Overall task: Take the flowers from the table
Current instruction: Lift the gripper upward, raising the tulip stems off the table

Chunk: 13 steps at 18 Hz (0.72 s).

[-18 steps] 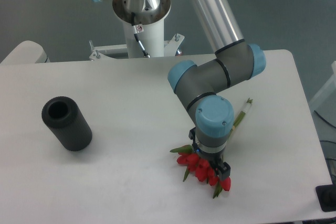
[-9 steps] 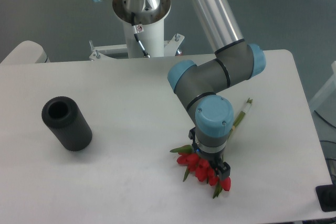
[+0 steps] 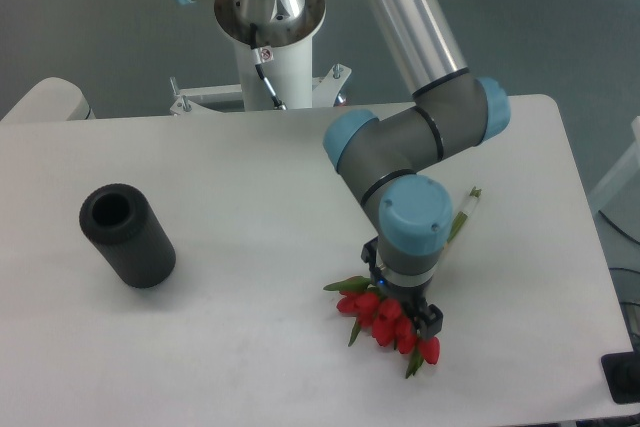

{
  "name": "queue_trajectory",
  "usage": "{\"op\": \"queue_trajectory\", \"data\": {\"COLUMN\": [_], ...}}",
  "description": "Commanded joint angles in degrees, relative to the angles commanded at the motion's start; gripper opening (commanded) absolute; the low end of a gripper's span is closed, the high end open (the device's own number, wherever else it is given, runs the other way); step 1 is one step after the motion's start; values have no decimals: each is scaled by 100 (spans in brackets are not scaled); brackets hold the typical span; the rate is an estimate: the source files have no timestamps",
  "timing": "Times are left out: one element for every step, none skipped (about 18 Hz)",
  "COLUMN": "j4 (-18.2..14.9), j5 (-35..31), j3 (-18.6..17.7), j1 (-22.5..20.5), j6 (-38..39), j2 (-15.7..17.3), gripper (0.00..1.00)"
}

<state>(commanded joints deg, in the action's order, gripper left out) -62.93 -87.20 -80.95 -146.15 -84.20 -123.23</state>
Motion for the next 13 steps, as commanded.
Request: {"op": "queue_trajectory", "data": {"j4": [0, 0, 0, -9, 0, 0, 0, 0, 9, 17, 52, 70, 79], "j5": [10, -8, -25, -25, -25, -17, -25, -25, -8, 18, 18, 18, 18], "j3": [-9, -9, -18, -53, -140, -254, -359, -439, -492, -510, -501, -501, -492], "j1": [-71, -115, -185, -247, -282, -291, -309, -309, -318, -318, -318, -318, -326], "j6": [0, 0, 0, 35, 87, 97, 140, 202, 272, 377, 517, 666, 781], "j2": [18, 18, 18, 27, 70, 132, 167, 220, 237, 212, 150, 80, 19], "gripper": [100, 100, 100, 100, 100, 100, 100, 100, 100, 100, 100, 100, 100]}}
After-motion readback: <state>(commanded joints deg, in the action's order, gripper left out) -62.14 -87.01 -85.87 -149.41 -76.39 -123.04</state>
